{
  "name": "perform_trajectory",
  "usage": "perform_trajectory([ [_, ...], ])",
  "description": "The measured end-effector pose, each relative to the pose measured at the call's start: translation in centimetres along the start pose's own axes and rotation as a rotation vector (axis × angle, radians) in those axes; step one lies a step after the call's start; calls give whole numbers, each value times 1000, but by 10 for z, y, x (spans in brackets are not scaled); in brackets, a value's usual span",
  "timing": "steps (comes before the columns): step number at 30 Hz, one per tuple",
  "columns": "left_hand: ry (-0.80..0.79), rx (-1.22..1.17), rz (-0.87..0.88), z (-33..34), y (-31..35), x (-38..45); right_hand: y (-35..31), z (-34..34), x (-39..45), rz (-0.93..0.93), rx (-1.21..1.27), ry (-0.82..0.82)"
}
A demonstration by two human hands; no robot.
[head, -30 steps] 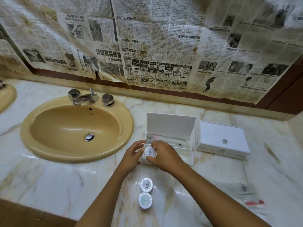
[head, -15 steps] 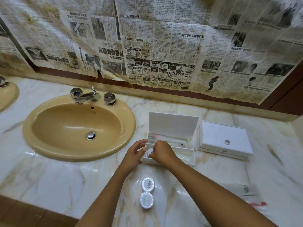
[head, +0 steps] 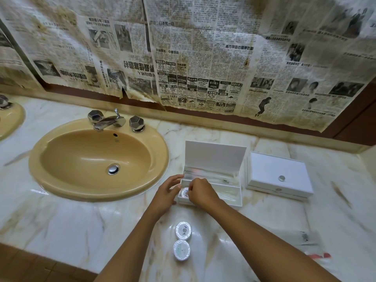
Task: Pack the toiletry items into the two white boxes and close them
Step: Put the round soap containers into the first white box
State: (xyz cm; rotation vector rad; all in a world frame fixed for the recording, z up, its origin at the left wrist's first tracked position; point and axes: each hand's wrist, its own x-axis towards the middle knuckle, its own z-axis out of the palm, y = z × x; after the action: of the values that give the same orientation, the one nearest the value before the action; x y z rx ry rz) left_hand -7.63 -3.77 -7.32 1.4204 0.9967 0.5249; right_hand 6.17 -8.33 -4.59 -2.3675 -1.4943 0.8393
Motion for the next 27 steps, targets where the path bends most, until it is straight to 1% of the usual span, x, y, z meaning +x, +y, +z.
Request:
perform_trajectory([
  [5, 0, 6, 0, 0, 0, 0, 0, -7, -8, -58, -33, -4],
  [11, -13, -28, -7, 0, -3, 2, -10, -21, -41, -312, -37, 86],
  [13, -18, -49, -11, 0, -5, 3, -14, -21, -51, -389, -41, 50],
  [18, -17, -40, 7, 0, -4, 1, -7, -10, -61, -398, -202, -234],
  [22, -9, 4, 18, 1, -2, 0, 0, 0, -66, -459, -281, -274],
  [27, -6, 7, 23, 2, -1, -1, 2, 2, -66, -477, -289, -298],
])
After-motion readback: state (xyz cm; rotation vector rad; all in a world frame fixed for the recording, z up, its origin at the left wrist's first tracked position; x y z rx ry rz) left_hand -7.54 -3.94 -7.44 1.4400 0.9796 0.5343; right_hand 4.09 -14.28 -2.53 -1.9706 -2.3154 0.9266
